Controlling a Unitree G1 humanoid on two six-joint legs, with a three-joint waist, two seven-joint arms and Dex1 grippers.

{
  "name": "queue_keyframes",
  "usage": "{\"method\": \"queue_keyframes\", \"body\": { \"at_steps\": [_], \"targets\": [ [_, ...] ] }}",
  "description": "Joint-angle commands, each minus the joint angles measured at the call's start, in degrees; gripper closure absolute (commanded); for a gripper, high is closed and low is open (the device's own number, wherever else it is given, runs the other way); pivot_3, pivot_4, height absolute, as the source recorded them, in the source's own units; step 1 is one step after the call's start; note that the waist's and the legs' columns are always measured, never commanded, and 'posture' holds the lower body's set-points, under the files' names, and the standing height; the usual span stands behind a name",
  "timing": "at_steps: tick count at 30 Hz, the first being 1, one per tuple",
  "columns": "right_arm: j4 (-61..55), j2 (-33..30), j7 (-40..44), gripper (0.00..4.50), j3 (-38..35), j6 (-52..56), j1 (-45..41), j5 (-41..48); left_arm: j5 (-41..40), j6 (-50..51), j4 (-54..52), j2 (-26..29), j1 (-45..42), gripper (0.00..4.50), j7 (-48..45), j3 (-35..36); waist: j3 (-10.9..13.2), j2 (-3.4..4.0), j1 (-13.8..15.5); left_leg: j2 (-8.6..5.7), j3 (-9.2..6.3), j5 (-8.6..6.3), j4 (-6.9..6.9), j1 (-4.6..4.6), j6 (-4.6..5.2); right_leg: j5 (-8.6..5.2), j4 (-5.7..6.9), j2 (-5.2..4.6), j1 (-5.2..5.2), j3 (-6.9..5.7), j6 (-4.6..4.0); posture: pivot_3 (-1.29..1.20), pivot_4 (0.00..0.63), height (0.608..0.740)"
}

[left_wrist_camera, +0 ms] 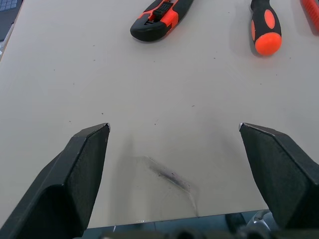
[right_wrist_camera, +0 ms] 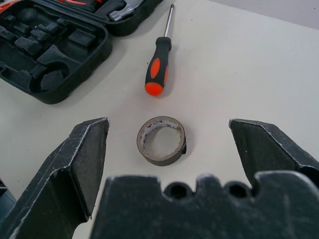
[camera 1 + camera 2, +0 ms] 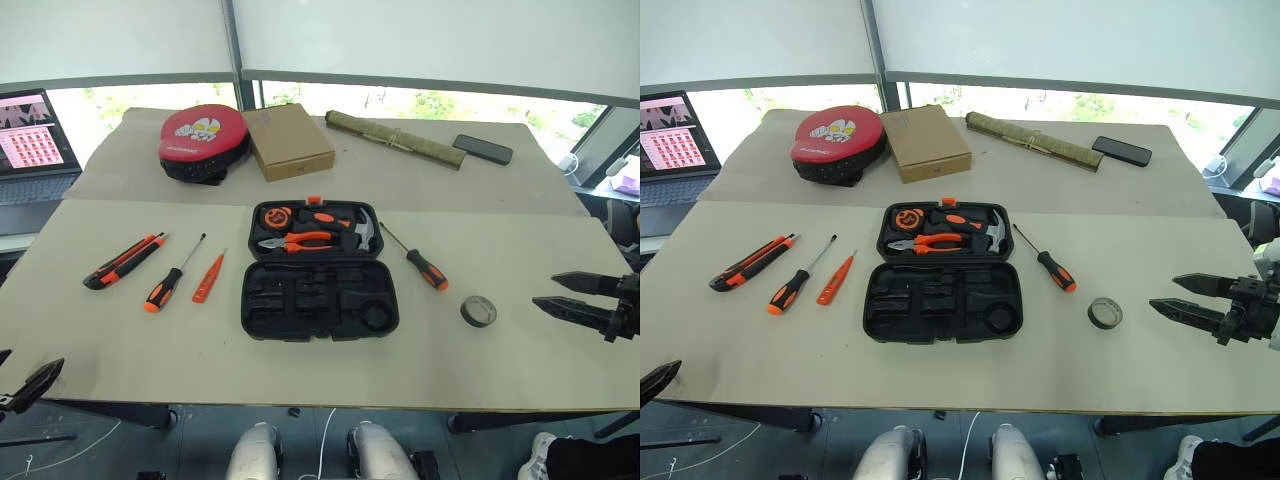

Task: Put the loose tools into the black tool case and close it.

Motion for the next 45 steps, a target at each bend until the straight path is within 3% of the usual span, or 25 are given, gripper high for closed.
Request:
{"method": "queue_keyframes", "body": {
  "at_steps": [1,4,8,13,17,26,36,39,45],
  "targets": [
    [-0.06,0.10,-0.76,0.02,-1.52,-1.94,-0.40,-0.82,0.23,-0.62,-2.22,0.15,0.35,0.02,0.72,0.75,0.00,0.00,0.01,0.00,0.00,0.00,0.00,0.00,0.00,0.00,0.00,0.00,0.00,0.00,0.00,0.00,0.150,0.740],
    [-1.16,0.77,-3.14,0.02,-1.78,-5.07,-0.13,-2.60,0.21,2.19,-5.56,1.30,-0.27,0.02,1.71,-1.37,-0.01,-0.01,0.04,0.00,0.00,0.00,0.00,0.00,0.00,0.00,0.00,0.00,0.00,0.00,0.00,0.00,0.150,0.740],
    [-10.47,0.43,-4.51,0.02,-1.92,-0.73,-1.87,0.65,-1.73,9.84,-10.95,4.62,-1.96,0.02,3.13,-3.38,0.01,0.04,0.14,-0.02,0.01,0.00,0.02,-0.01,0.00,0.03,0.03,-0.01,-0.01,0.01,0.04,0.00,0.150,0.740],
    [-27.84,1.78,-10.16,0.02,0.93,8.23,-8.26,8.90,-2.22,18.91,-14.29,9.89,-10.47,0.02,7.01,-10.71,0.04,0.12,0.10,0.02,-0.03,0.01,0.01,0.00,-0.01,0.04,0.12,0.05,-0.03,0.00,0.06,0.00,0.150,0.740],
    [-36.74,3.67,-14.18,0.02,3.88,11.98,-12.07,13.36,-1.46,22.45,-12.43,10.97,-16.62,0.02,9.46,-15.66,0.02,0.05,0.08,0.02,-0.04,-0.05,-0.01,-0.06,-0.02,0.04,0.05,0.06,-0.03,0.00,0.08,0.00,0.150,0.740],
    [-48.07,7.23,-18.45,0.02,8.68,15.35,-16.31,21.59,1.81,22.89,-3.51,10.59,-27.79,0.02,10.16,-27.62,0.08,-0.03,0.40,0.00,-0.09,-0.08,0.00,-0.18,0.00,0.06,0.08,0.05,-0.08,-0.05,0.10,0.00,0.150,0.740],
    [-50.30,9.38,-19.22,0.02,11.62,13.47,-15.30,21.18,5.88,18.39,4.57,7.42,-37.38,0.02,9.44,-38.52,0.07,-0.11,0.68,-0.02,-0.10,-0.08,0.03,-0.18,0.01,0.08,0.09,0.04,-0.06,-0.05,0.13,0.00,0.150,0.740],
    [-49.97,9.90,-19.79,0.00,11.64,13.23,-15.19,20.76,7.94,17.11,8.45,6.97,-40.23,0.75,9.66,-40.42,0.06,-0.08,1.03,-0.04,-0.12,-0.06,0.10,-0.16,0.01,0.09,0.12,0.05,0.01,-0.06,0.15,0.00,0.150,0.740],
    [-49.95,10.13,-20.24,0.00,11.48,12.38,-13.93,19.70,10.05,14.75,12.25,5.88,-42.21,3.08,8.73,-42.20,0.05,-0.07,1.42,-0.05,-0.11,-0.05,0.13,-0.14,0.03,0.10,0.13,0.04,0.03,-0.05,0.17,0.00,0.150,0.740]
  ]
}}
